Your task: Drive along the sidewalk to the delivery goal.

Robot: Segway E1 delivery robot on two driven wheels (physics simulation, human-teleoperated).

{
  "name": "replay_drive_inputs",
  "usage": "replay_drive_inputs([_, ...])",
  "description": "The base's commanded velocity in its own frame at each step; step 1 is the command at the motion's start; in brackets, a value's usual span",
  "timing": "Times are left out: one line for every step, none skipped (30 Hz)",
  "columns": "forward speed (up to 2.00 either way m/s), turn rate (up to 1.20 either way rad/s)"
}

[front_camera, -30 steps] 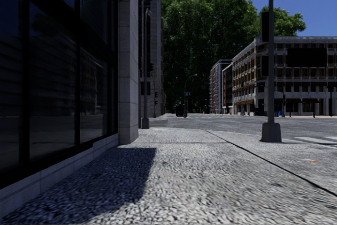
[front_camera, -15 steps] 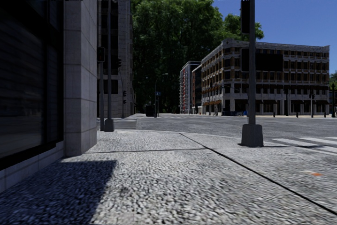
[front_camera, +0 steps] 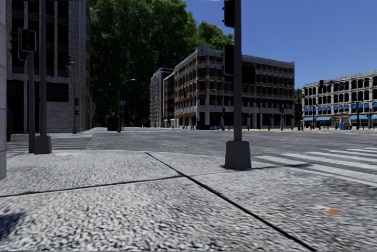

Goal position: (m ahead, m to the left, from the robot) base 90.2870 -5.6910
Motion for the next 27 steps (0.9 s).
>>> replay_drive_inputs([1.68,-0.61])
replay_drive_inputs([1.68,-0.61])
replay_drive_inputs([1.68,-0.61])
replay_drive_inputs([1.68,-0.61])
replay_drive_inputs([1.68,-0.62])
replay_drive_inputs([1.68,-0.64])
replay_drive_inputs([1.68,-0.64])
replay_drive_inputs([1.68,-0.7])
replay_drive_inputs([1.68,-0.72])
replay_drive_inputs([1.68,-0.73])
replay_drive_inputs([1.68,-0.73])
replay_drive_inputs([1.68,-0.73])
replay_drive_inputs([1.68,-0.73])
replay_drive_inputs([1.68,-0.73])
replay_drive_inputs([1.68,-0.73])
replay_drive_inputs([1.68,-0.73])
replay_drive_inputs([1.68,-0.73])
replay_drive_inputs([1.68,-0.73])
replay_drive_inputs([1.68,-0.73])
replay_drive_inputs([1.68,-0.73])
replay_drive_inputs([1.68,-0.73])
replay_drive_inputs([1.76,-0.74])
replay_drive_inputs([1.76,-0.74])
replay_drive_inputs([2.0,-0.74])
replay_drive_inputs([2.0,-0.74])
replay_drive_inputs([2.0,-0.74])
replay_drive_inputs([2.0,-0.74])
